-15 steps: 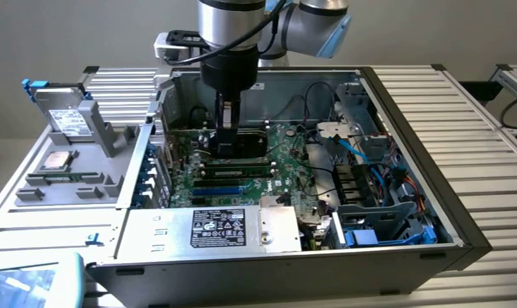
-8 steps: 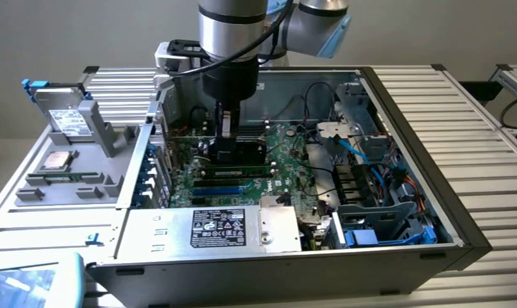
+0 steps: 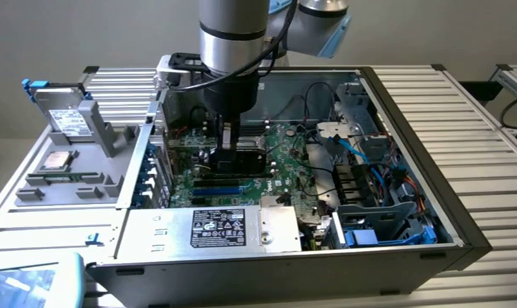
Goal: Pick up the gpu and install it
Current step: 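Insert the gpu into the slot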
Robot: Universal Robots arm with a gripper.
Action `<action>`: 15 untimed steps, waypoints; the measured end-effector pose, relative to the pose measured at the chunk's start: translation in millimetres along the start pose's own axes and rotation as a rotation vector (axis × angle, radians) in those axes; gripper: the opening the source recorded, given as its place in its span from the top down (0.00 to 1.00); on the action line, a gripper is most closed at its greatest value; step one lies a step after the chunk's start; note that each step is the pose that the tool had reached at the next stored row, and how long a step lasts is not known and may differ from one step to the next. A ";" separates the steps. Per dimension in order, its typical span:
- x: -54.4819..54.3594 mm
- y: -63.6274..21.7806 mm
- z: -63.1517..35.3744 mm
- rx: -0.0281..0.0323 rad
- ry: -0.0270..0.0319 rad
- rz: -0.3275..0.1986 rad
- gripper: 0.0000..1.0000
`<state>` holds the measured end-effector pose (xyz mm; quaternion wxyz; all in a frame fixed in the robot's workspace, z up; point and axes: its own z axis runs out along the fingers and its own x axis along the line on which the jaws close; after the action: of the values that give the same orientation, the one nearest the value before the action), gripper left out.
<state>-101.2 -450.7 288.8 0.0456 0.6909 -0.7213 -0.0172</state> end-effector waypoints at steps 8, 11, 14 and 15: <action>0.0 0.9 13.3 0.0003 -0.0039 0.000 0.72; 0.0 1.0 14.3 0.0001 -0.0045 0.000 0.72; 0.0 1.0 14.5 0.0007 -0.0048 0.000 0.72; 0.0 1.0 14.6 0.0011 -0.0048 0.000 0.72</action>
<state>-103.5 -451.1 274.4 0.0435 0.6910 -0.7213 -0.0185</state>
